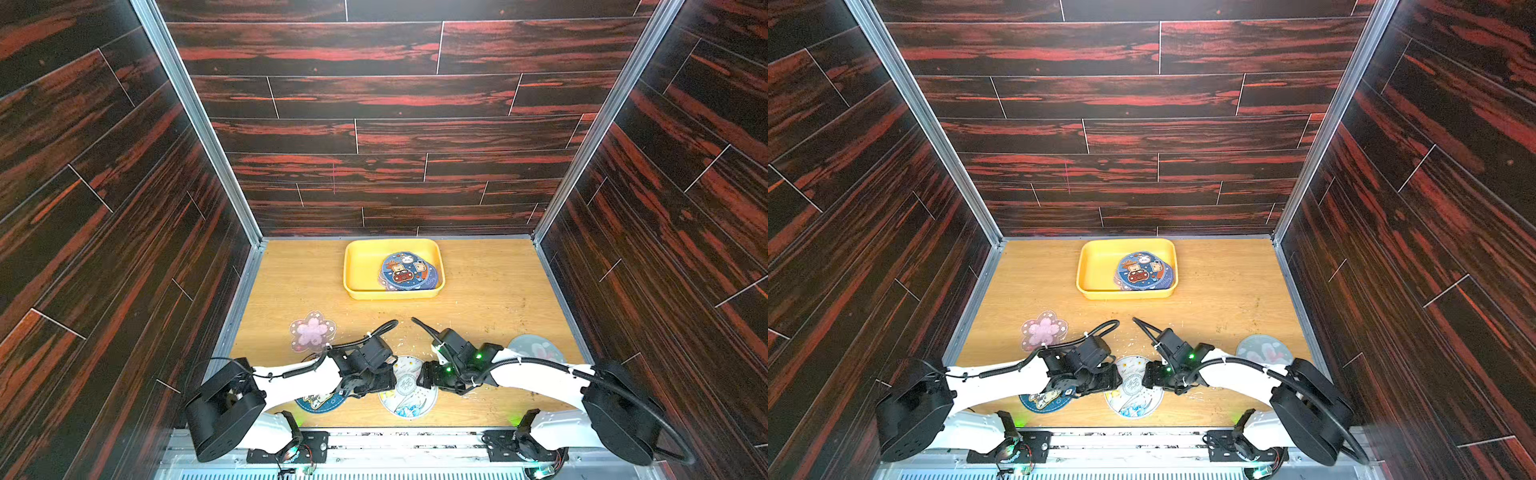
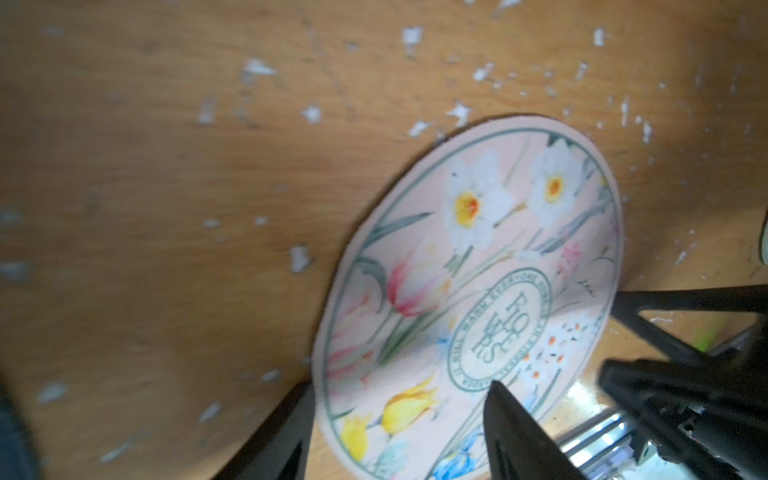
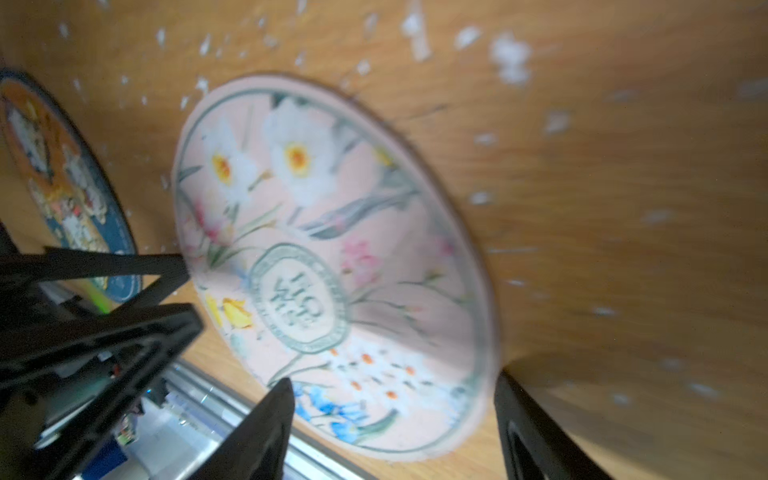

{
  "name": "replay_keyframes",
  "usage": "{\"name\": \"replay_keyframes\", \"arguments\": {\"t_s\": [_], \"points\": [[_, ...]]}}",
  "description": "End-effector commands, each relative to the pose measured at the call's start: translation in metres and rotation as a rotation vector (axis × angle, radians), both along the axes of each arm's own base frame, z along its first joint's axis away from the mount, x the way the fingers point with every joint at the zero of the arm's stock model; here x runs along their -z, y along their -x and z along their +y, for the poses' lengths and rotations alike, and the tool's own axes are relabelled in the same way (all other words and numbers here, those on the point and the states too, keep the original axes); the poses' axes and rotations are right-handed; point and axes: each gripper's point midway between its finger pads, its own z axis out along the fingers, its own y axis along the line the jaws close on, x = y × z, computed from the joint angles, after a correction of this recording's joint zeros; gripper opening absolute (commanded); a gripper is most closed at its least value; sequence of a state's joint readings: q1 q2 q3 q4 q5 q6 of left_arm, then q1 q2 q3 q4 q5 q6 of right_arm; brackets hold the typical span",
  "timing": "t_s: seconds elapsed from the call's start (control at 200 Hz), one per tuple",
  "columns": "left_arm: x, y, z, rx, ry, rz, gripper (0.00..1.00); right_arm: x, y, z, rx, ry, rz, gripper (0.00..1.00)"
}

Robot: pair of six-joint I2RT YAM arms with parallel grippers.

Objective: Put the coasters into the storage box
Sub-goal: Move the coaster to the center of the board, then pick up the coaster from the center of the board.

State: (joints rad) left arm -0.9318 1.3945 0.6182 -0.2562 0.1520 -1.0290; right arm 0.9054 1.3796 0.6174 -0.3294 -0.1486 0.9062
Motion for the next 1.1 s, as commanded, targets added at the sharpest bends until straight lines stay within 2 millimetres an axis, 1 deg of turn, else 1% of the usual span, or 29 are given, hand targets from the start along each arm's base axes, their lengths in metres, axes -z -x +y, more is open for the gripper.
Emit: {"name": "replay_keyframes", "arguments": {"t_s": [0.0, 0.16, 0.21, 0.326, 0.401, 0.531, 0.571, 0.606, 0.701, 0.887, 0.952, 1.092], "points": [[0.02, 0.016, 0.013, 0.004, -0.07, 0.072, 0.67, 0.021, 0.016, -0.008, 0.006, 0.062, 0.074, 0.74], [0.021, 0.018, 0.014, 0.002, -0.075, 0.072, 0.67, 0.022, 0.016, -0.009, 0.008, 0.064, 0.069, 0.7], [0.021, 0.017, 0.014, 0.0, -0.074, 0.071, 0.67, 0.021, 0.015, -0.008, 0.009, 0.062, 0.066, 0.67], [0.02, 0.017, 0.015, -0.004, -0.074, 0.067, 0.67, 0.019, 0.013, -0.007, 0.009, 0.056, 0.058, 0.38], [0.019, 0.016, 0.015, -0.009, -0.071, 0.061, 0.67, 0.015, 0.01, -0.005, 0.011, 0.05, 0.044, 0.24], [0.014, 0.014, 0.015, -0.022, -0.054, 0.043, 0.67, 0.005, 0.005, -0.004, 0.008, 0.045, 0.014, 0.06], [0.011, 0.013, 0.015, -0.028, -0.046, 0.034, 0.68, 0.001, 0.004, -0.003, 0.008, 0.039, 0.004, 0.02], [0.009, 0.012, 0.015, -0.032, -0.04, 0.025, 0.69, -0.005, 0.002, -0.002, 0.011, 0.032, -0.007, 0.0], [0.001, 0.009, 0.017, -0.046, -0.027, -0.001, 0.71, -0.022, -0.005, 0.002, 0.008, 0.013, -0.043, 0.0], [-0.015, 0.003, 0.02, -0.077, 0.002, -0.05, 0.76, -0.065, -0.023, 0.015, -0.014, -0.026, -0.122, 0.0], [-0.019, 0.002, 0.024, -0.09, -0.003, -0.065, 0.77, -0.081, -0.033, 0.019, -0.023, -0.037, -0.151, 0.0], [-0.028, -0.002, 0.029, -0.103, -0.002, -0.092, 0.79, -0.12, -0.061, 0.028, -0.038, -0.071, -0.229, 0.0]]}}
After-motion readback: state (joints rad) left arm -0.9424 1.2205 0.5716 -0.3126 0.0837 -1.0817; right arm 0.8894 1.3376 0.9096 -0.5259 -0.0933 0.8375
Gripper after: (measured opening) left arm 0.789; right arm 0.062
